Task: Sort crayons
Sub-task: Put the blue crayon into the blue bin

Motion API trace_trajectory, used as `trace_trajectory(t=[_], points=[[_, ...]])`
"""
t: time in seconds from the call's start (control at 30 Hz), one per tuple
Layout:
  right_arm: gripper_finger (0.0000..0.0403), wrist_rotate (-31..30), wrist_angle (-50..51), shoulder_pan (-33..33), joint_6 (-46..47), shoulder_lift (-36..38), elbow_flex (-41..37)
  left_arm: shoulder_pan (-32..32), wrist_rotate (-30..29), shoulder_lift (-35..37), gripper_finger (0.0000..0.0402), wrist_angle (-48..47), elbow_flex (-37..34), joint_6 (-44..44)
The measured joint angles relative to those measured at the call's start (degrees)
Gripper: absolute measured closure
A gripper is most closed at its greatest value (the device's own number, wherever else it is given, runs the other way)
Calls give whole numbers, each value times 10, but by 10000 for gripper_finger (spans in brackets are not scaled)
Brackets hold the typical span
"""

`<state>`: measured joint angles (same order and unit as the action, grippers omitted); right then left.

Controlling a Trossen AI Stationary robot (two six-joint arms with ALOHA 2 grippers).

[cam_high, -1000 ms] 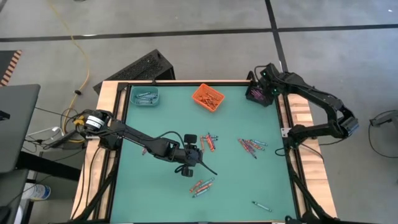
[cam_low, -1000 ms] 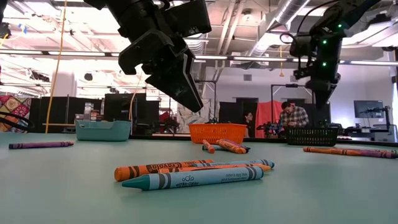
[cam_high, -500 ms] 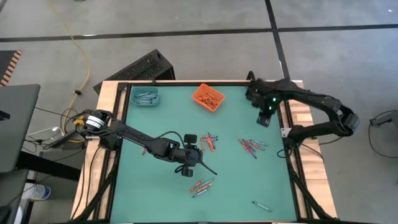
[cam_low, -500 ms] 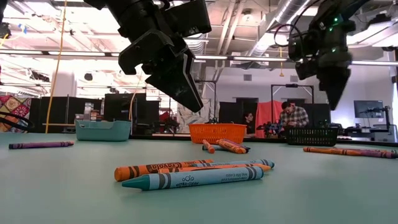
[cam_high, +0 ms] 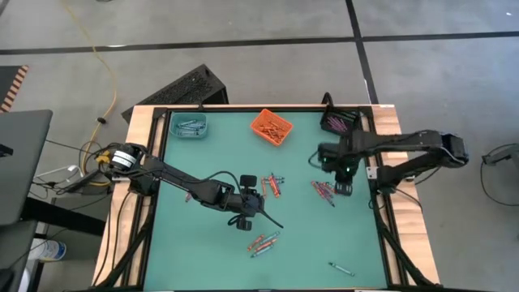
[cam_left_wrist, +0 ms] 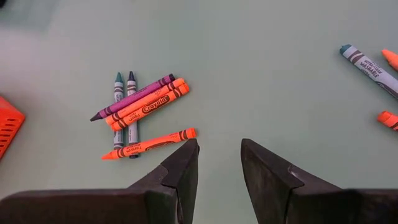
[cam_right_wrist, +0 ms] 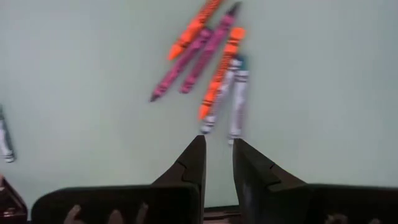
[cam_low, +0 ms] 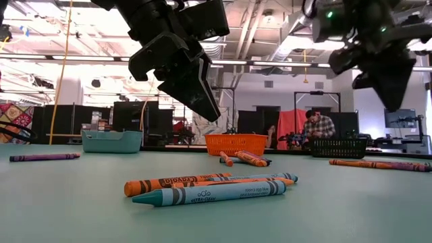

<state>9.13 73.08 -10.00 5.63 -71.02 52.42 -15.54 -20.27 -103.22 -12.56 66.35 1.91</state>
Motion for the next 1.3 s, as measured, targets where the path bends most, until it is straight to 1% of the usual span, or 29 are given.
trace_trajectory(t=[0.2,0.37,0.6,0.77,0.93,1.1,1.17,1.3], points=[[329,-2,-10,141,126,0,0,0,0,0,290,0,0,0],[329,-2,-57,269,234,0,0,0,0,0,290,0,0,0],[329,-4,-186,434,392,0,0,0,0,0,290,0,0,0],[329,-64,-308,535,488,-15,0,0,0,0,290,3,0,0],[329,-103,-420,614,555,-58,0,0,0,0,290,6,0,0],[329,-108,-506,671,623,-127,0,1,0,0,290,6,0,0],[330,-108,-513,687,646,-158,6,1,0,0,290,7,0,0],[331,-103,-477,708,673,-220,51,1,0,0,290,31,0,0]])
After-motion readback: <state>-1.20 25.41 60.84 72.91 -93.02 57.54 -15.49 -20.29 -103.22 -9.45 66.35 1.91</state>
